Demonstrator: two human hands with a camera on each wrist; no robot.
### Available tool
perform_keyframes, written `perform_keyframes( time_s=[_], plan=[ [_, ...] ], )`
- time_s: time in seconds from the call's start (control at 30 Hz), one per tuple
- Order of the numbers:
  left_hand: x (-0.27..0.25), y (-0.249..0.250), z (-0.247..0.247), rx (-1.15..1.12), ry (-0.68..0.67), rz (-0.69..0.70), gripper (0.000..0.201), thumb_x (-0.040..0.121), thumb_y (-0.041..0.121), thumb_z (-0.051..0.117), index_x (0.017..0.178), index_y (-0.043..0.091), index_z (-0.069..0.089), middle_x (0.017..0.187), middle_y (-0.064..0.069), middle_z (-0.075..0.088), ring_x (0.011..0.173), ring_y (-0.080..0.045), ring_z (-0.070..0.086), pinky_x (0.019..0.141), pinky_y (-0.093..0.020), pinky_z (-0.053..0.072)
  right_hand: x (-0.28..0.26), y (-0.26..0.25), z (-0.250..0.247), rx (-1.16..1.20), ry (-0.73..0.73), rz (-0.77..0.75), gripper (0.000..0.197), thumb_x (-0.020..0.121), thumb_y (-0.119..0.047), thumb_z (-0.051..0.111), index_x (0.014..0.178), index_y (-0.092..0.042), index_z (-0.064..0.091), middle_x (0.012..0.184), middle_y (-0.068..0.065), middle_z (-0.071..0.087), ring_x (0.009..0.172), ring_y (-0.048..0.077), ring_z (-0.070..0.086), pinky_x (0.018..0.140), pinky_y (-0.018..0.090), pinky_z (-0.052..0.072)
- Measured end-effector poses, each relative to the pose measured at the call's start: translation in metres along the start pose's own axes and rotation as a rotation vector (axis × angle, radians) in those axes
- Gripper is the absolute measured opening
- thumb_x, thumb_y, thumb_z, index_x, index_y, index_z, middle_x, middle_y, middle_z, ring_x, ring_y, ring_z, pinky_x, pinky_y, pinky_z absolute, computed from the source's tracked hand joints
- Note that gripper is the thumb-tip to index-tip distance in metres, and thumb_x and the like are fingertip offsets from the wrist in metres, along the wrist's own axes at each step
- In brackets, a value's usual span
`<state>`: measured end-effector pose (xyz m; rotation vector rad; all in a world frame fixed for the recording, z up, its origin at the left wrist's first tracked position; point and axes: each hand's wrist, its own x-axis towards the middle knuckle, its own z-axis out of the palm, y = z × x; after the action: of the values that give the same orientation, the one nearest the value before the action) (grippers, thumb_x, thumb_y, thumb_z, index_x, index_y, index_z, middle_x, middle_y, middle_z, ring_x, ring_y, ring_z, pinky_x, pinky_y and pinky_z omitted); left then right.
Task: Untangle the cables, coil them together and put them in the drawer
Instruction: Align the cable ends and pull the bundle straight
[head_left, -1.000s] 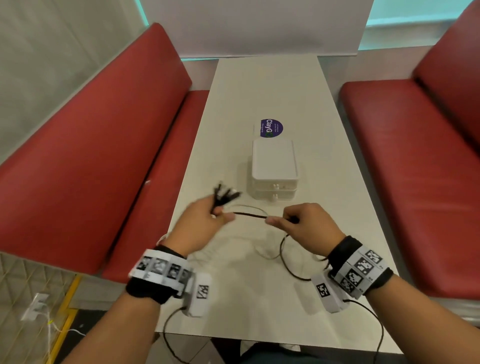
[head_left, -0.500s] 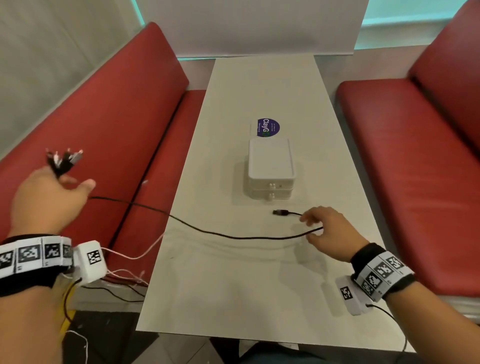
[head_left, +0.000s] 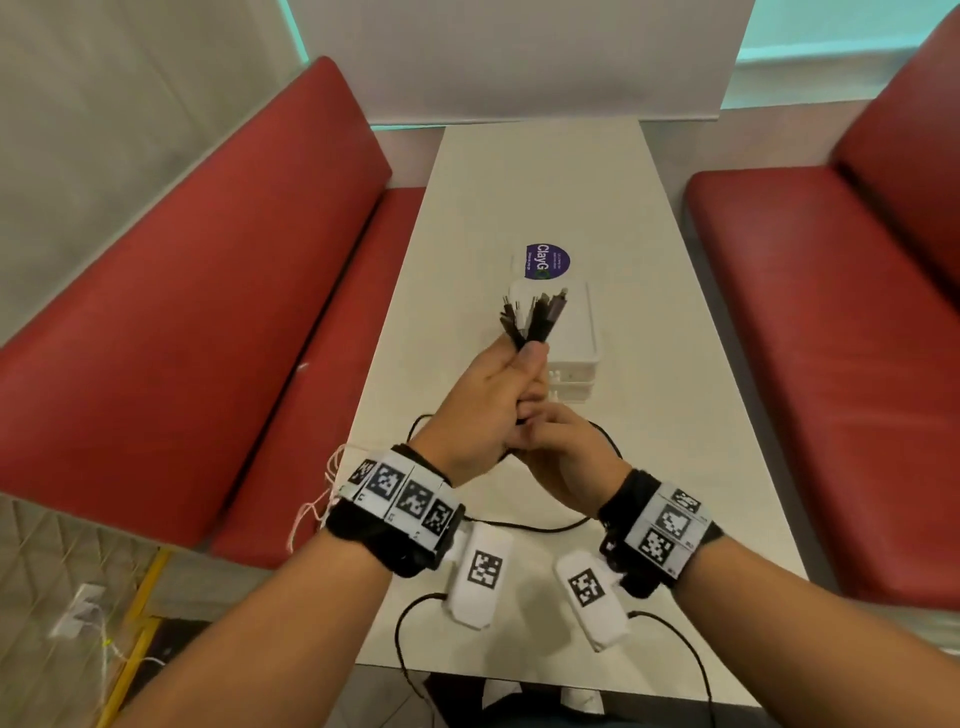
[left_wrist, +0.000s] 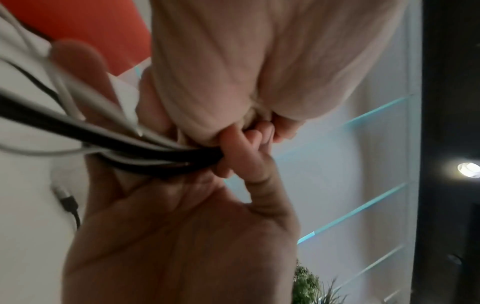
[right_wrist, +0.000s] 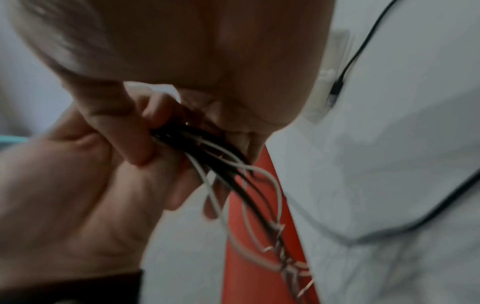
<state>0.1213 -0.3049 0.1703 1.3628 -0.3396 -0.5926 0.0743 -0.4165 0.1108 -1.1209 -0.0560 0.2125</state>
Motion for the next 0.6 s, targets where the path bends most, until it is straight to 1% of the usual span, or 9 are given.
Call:
perform_keyframes(
  time_s=[0.1, 0.2, 0.27, 0.3, 0.37, 0.4, 0.47, 0.53, 0.6],
  plan=[
    [0.003, -0.001, -0.004, 0.043, 0.017, 0.016, 0.028, 0.108, 0.026, 0.042, 0.083, 0.018, 0.05, 0.064, 0.001, 0.031, 0.052, -0.009, 0.031, 0.054, -0.03, 0.026, -0.008, -0.001, -0.007, -0.338, 0.042, 0.028, 0.036, 0.084, -0.043, 0.072, 0.08, -0.008, 0.067, 0.059, 0.013, 0.062, 0.06, 0.029, 0.056, 0.071, 0.04, 0.048],
    [0.004, 0.005, -0.005, 0.064, -0.007, 0.054, 0.031, 0.111, 0.018, 0.033, 0.083, 0.012, 0.045, 0.061, 0.011, 0.039, 0.052, -0.007, 0.031, 0.053, -0.024, 0.028, -0.014, 0.0, -0.006, -0.553, 0.073, 0.089, 0.023, 0.09, -0.044, 0.072, 0.091, -0.022, 0.066, 0.063, -0.007, 0.067, 0.065, 0.014, 0.059, 0.07, 0.035, 0.048],
    [0.005, 0.016, -0.003, 0.03, -0.009, 0.09, 0.031, 0.111, 0.019, 0.033, 0.083, 0.013, 0.045, 0.062, 0.011, 0.038, 0.051, -0.007, 0.03, 0.05, -0.022, 0.034, -0.019, -0.001, 0.0, -0.694, -0.003, 0.154, 0.033, 0.094, -0.042, 0.068, 0.074, -0.016, 0.07, 0.058, -0.014, 0.066, 0.064, 0.002, 0.058, 0.071, 0.028, 0.048],
    [0.006, 0.023, -0.004, 0.002, 0.007, 0.094, 0.031, 0.111, 0.021, 0.033, 0.083, 0.014, 0.043, 0.063, 0.009, 0.035, 0.049, -0.008, 0.029, 0.048, -0.024, 0.036, -0.021, 0.003, -0.001, -0.696, -0.028, 0.178, 0.046, 0.096, -0.039, 0.066, 0.062, -0.009, 0.068, 0.054, -0.011, 0.064, 0.057, 0.003, 0.055, 0.065, 0.025, 0.046],
    [0.01, 0.035, -0.01, -0.031, 0.051, 0.103, 0.032, 0.112, 0.024, 0.034, 0.082, 0.016, 0.039, 0.063, 0.006, 0.03, 0.048, -0.009, 0.024, 0.044, -0.025, 0.03, -0.024, 0.007, -0.003, -0.559, -0.023, 0.206, 0.056, 0.097, -0.034, 0.066, 0.06, 0.007, 0.058, 0.05, 0.001, 0.064, 0.045, 0.01, 0.048, 0.054, 0.027, 0.038],
    [0.011, 0.04, -0.016, -0.026, 0.08, 0.122, 0.032, 0.112, 0.025, 0.033, 0.081, 0.016, 0.038, 0.062, 0.005, 0.028, 0.047, -0.009, 0.022, 0.043, -0.025, 0.026, -0.024, 0.009, -0.005, -0.537, -0.004, 0.196, 0.058, 0.096, -0.037, 0.067, 0.061, 0.005, 0.05, 0.05, 0.007, 0.061, 0.044, 0.013, 0.047, 0.054, 0.032, 0.037],
    [0.013, 0.046, -0.028, 0.011, 0.141, 0.159, 0.032, 0.111, 0.024, 0.034, 0.08, 0.018, 0.038, 0.062, 0.005, 0.027, 0.048, -0.01, 0.02, 0.044, -0.026, 0.022, -0.022, 0.007, -0.011, -0.638, 0.087, 0.192, 0.052, 0.093, -0.046, 0.069, 0.062, -0.011, 0.045, 0.049, -0.003, 0.051, 0.046, 0.014, 0.043, 0.058, 0.033, 0.038],
    [0.013, 0.047, -0.04, 0.02, 0.173, 0.176, 0.032, 0.111, 0.023, 0.034, 0.08, 0.018, 0.039, 0.062, 0.005, 0.027, 0.048, -0.01, 0.02, 0.045, -0.027, 0.022, -0.022, 0.0, -0.017, -0.849, 0.14, 0.195, 0.052, 0.092, -0.052, 0.067, 0.065, -0.009, 0.053, 0.052, -0.009, 0.045, 0.048, 0.012, 0.04, 0.055, 0.028, 0.039],
    [0.011, 0.045, -0.048, 0.026, 0.191, 0.192, 0.032, 0.111, 0.022, 0.034, 0.08, 0.018, 0.038, 0.062, 0.005, 0.026, 0.047, -0.01, 0.02, 0.045, -0.028, 0.025, -0.024, -0.008, -0.024, -0.957, 0.119, 0.227, 0.057, 0.09, -0.058, 0.065, 0.071, -0.004, 0.066, 0.051, -0.003, 0.046, 0.048, 0.014, 0.043, 0.052, 0.024, 0.039]
  ],
)
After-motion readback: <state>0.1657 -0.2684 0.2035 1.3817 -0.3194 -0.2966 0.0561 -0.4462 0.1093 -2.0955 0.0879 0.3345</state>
